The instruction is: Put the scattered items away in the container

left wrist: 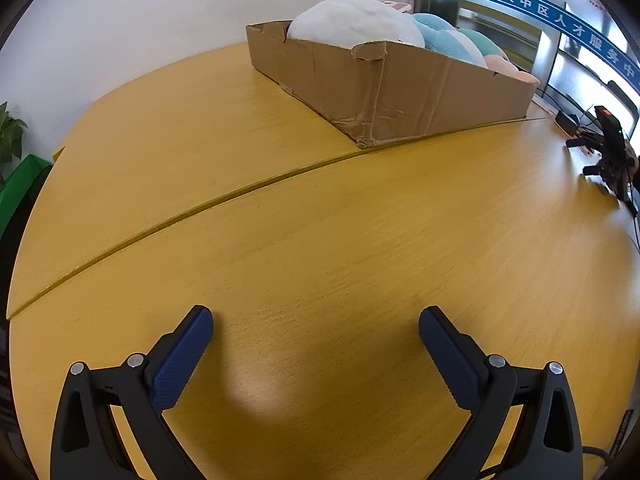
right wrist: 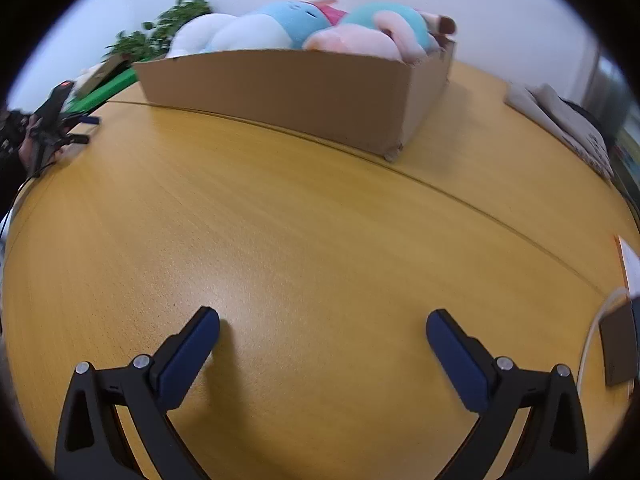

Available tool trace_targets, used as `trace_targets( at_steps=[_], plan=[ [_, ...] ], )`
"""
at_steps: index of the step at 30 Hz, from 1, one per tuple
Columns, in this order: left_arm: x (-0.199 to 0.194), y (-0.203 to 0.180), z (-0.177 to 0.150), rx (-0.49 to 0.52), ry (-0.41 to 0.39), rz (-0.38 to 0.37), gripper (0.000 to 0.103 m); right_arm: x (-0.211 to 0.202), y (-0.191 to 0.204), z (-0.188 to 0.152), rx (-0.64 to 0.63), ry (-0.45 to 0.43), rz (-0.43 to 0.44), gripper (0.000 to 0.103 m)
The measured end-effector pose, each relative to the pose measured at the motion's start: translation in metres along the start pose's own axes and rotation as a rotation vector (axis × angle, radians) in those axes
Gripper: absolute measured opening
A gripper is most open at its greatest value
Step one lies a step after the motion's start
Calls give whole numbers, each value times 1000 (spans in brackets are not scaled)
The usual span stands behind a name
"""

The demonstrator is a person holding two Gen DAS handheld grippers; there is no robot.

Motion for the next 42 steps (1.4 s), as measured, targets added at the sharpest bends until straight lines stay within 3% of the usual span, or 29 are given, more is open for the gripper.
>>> trace_targets(
  at_steps=[9,42],
  plan=[
    [6,3,10,44,2,-31,103,0,-19,3,-109,-5,82,103],
    [5,4,7,40,0,-32,103,0,-24,4,-120,-3,81,103]
  ],
)
Point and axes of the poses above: each gripper's, at about its wrist camera, not at the fingertips, and x roughly the way its jaws point, y to its left, z to its top, the point moved 5 cm from there along x, roughly the way its jaws point, and after that the axes turned 1 degree about -x, right-handed, at the moved point
